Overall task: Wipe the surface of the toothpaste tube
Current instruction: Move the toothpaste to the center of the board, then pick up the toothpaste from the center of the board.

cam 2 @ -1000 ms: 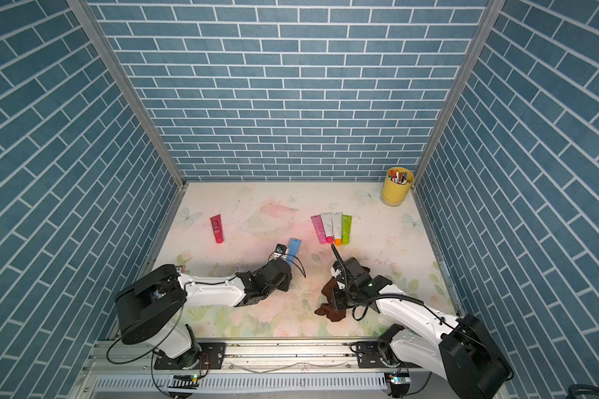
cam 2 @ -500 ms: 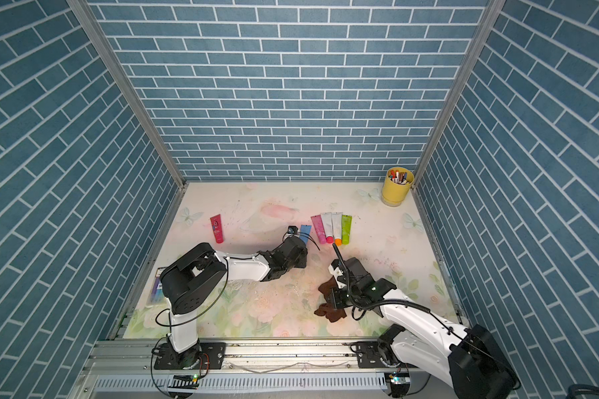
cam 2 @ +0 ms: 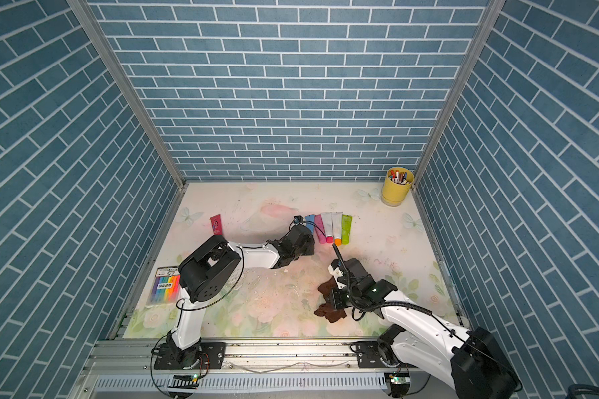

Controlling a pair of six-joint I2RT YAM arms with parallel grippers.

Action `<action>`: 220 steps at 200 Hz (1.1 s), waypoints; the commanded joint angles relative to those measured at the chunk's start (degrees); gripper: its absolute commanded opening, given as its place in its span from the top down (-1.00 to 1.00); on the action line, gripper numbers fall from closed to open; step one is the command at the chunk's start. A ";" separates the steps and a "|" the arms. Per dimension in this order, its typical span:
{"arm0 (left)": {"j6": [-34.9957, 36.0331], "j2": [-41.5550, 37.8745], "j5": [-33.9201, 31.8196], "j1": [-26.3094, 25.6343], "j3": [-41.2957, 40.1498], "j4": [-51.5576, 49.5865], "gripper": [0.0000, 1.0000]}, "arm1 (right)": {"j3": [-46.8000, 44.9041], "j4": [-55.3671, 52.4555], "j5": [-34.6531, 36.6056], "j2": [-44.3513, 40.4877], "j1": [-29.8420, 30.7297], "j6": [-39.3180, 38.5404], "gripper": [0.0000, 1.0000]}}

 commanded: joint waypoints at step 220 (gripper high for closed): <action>6.21 3.86 11.84 9.71 5.50 -3.03 0.52 | -2.04 -7.48 18.75 -16.25 -0.70 5.68 1.00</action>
